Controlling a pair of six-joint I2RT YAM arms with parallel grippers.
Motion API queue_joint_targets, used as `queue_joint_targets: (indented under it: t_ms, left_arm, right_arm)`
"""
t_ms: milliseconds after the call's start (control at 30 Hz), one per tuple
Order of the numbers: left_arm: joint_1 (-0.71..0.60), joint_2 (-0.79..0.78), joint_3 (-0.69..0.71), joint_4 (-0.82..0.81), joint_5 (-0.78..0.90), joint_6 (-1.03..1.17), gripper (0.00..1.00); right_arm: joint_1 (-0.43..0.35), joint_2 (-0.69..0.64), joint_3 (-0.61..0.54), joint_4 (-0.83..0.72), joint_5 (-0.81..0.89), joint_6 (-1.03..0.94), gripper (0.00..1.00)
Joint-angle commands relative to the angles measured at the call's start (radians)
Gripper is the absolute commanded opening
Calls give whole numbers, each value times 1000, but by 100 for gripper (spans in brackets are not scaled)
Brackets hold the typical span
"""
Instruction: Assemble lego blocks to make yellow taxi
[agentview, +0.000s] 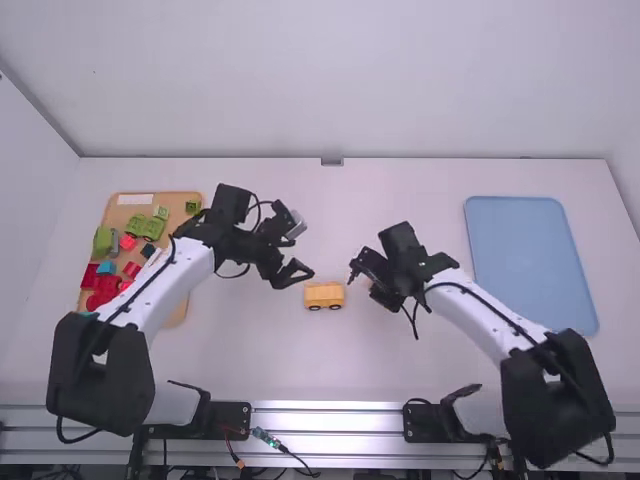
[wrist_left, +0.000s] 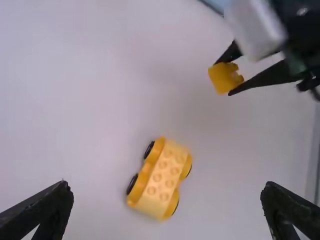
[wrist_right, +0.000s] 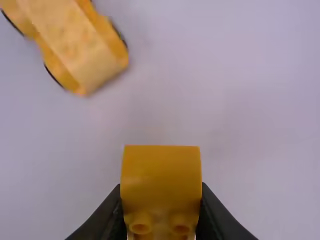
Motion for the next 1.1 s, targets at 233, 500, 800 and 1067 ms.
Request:
queue_joint_targets:
  t_ms: [233, 500, 800, 1067]
  left_arm:
    - [-2, -30, 71, -76, -121, 148, 99]
    - [-2, -30, 61, -100, -185, 177, 99]
    - [-2, -30, 61, -107, -193, 185, 99]
    - [-2, -30, 61, -100, -249, 183, 99]
  right_arm:
    - [23, 276, 208, -176, 53, -164, 0]
    - [41, 360, 212, -138, 48, -259, 0]
    - [58, 374, 210, -109, 57, -258, 19]
    - [58, 371, 211, -116, 67, -257, 99]
